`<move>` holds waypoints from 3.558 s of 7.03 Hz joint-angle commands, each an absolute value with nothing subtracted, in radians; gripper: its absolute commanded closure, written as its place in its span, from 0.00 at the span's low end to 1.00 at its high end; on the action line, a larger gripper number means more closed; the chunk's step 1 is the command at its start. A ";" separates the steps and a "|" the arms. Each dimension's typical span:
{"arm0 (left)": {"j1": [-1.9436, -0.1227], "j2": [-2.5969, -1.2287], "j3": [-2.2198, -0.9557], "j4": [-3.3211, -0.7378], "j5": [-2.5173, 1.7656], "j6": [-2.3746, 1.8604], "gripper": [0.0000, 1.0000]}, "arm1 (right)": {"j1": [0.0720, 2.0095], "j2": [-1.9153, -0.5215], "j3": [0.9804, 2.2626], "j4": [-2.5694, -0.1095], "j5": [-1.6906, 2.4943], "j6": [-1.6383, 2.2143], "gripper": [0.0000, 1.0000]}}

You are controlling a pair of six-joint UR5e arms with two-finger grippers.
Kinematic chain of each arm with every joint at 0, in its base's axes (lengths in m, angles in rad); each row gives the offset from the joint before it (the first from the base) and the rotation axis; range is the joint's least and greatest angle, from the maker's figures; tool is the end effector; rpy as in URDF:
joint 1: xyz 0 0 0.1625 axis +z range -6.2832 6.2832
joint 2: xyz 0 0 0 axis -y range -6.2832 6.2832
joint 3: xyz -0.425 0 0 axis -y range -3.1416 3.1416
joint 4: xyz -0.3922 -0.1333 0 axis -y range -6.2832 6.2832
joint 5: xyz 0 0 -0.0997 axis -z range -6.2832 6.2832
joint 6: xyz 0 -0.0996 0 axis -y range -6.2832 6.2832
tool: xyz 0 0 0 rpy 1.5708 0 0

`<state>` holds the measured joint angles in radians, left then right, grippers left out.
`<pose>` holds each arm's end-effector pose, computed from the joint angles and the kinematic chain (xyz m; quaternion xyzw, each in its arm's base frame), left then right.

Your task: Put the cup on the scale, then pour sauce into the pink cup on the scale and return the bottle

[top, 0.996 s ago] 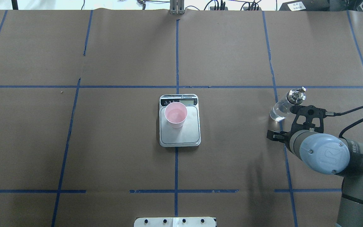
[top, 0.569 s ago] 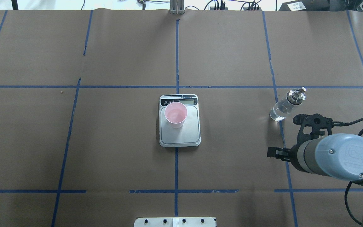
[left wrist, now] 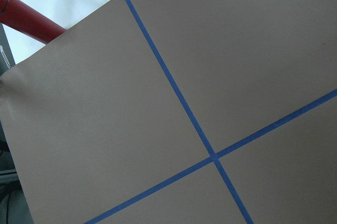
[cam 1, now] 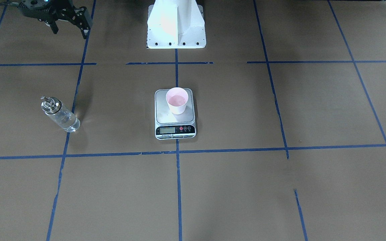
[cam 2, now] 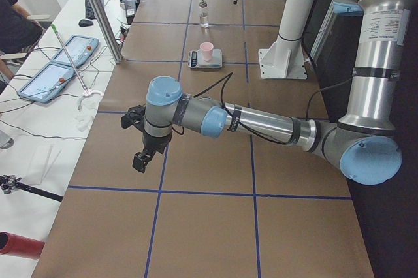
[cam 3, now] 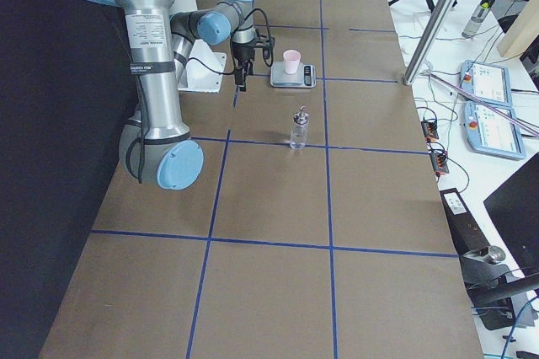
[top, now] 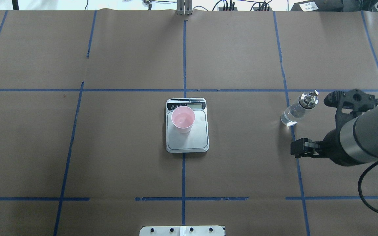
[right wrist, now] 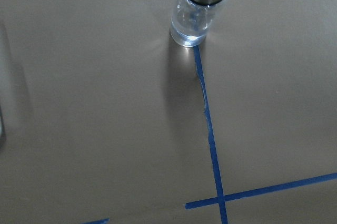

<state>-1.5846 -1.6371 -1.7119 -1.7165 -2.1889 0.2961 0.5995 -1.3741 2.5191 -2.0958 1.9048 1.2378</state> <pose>-0.0829 -0.5325 0.5475 0.2115 0.2700 0.1848 0.9210 -0.2577 -0.2980 0.2408 -0.0062 -0.3399 0.0745 0.9375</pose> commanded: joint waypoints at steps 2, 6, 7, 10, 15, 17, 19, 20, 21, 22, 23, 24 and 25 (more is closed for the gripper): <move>-1.585 -1.638 -1.713 -1.717 -2.191 0.296 0.00 | 0.933 -1.302 2.421 -2.215 2.081 0.739 0.00; -1.585 -1.637 -1.729 -1.715 -2.195 0.299 0.00 | 1.324 -1.307 2.055 -2.163 2.226 -0.012 0.00; -1.585 -1.631 -1.727 -1.715 -2.197 0.301 0.00 | 1.412 -1.316 1.910 -2.079 2.308 -0.147 0.00; -1.586 -1.618 -1.718 -1.717 -2.197 0.310 0.00 | 1.540 -1.419 1.607 -1.726 2.368 -0.310 0.00; -1.589 -1.532 -1.690 -1.584 -2.200 0.313 0.00 | 1.540 -1.454 1.554 -1.709 2.361 -0.218 0.00; -1.588 -1.507 -1.693 -1.554 -2.230 0.310 0.00 | 1.540 -1.479 1.558 -1.709 2.362 -0.218 0.00; -1.588 -1.488 -1.693 -1.542 -2.371 0.298 0.00 | 1.554 -1.514 1.557 -1.680 2.361 -0.216 0.00; -1.588 -1.488 -1.692 -1.542 -2.370 0.298 0.00 | 1.562 -1.529 1.557 -1.680 2.362 -0.204 0.00; -1.588 -1.488 -1.690 -1.542 -2.368 0.298 0.00 | 1.569 -1.534 1.557 -1.680 2.362 -0.199 0.00; -1.588 -1.486 -1.690 -1.542 -2.365 0.299 0.00 | 1.575 -1.534 1.552 -1.680 2.362 -0.199 0.00; -1.588 -1.485 -1.689 -1.543 -2.361 0.299 0.00 | 1.585 -1.534 1.551 -1.680 2.362 -0.195 0.00; -1.588 -1.485 -1.687 -1.543 -2.359 0.298 0.00 | 1.589 -1.532 1.551 -1.680 2.364 -0.169 0.00; -1.588 -1.485 -1.686 -1.545 -2.350 0.237 0.00 | 1.589 -1.532 1.551 -1.680 2.362 -0.163 0.00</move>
<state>-1.5877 -1.4853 -1.6877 -1.5434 -2.3582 0.2830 1.5861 -1.5329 1.5514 -1.6797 2.3630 -0.1772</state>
